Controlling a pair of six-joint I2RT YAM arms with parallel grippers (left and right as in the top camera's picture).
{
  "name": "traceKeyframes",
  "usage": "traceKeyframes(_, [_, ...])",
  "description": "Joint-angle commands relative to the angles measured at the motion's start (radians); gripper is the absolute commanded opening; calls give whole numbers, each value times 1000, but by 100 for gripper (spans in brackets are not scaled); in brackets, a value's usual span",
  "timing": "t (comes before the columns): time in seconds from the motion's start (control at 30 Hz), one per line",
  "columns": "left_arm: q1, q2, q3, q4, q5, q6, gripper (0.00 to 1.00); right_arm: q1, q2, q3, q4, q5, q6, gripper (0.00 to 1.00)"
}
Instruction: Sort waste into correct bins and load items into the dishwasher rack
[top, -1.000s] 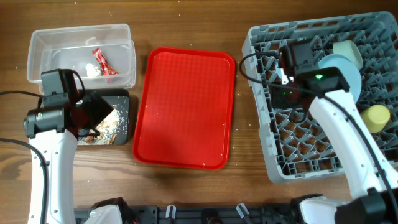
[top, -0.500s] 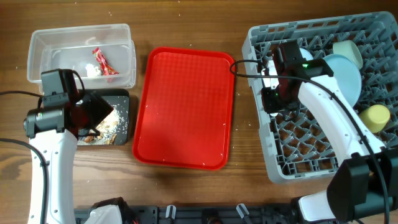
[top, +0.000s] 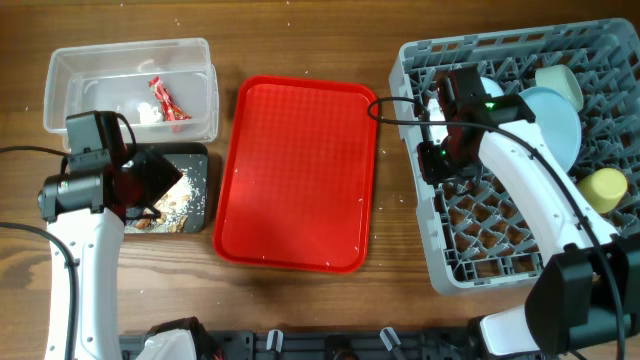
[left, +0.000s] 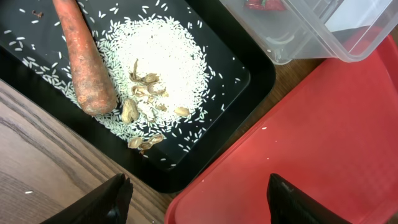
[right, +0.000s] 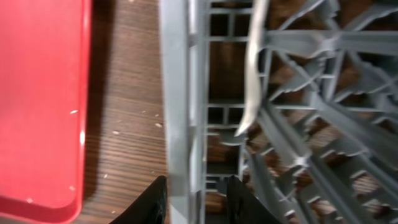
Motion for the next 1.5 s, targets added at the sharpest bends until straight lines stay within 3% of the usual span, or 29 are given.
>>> traceKeyframes(0.0, [-5, 1, 3, 0, -3, 16, 71, 3, 41, -8, -5, -159, -10, 31])
traceKeyframes(0.5, [-5, 1, 3, -1, -3, 16, 71, 2, 67, -8, 69, -387, -29, 33])
traceKeyframes(0.77, [-6, 1, 3, 2, -2, 20, 71, 0, 51, 7, 60, -131, 112, 43])
traceKeyframes(0.83, [-15, 1, 8, 19, 18, 81, 71, -2, 19, 47, 64, -69, 125, 45])
traceKeyframes(0.9, [-61, 1, 21, 46, 25, 153, 77, -2, -15, 93, 90, -23, 108, 53])
traceKeyframes(1.0, [-180, 4, 36, 119, 24, 227, 98, -2, -48, 149, 201, -21, 44, 70])
traceKeyframes(1.1, [-265, 31, 42, 158, 3, 256, 100, -6, -50, 166, 292, -56, 43, 75])
traceKeyframes(1.2, [-284, 72, 43, 93, -11, 278, 100, -24, -52, 166, 280, -86, 48, 79])
traceKeyframes(1.47, [-222, 71, 42, -249, 27, 269, 100, -34, -146, 147, 119, -90, 86, 81])
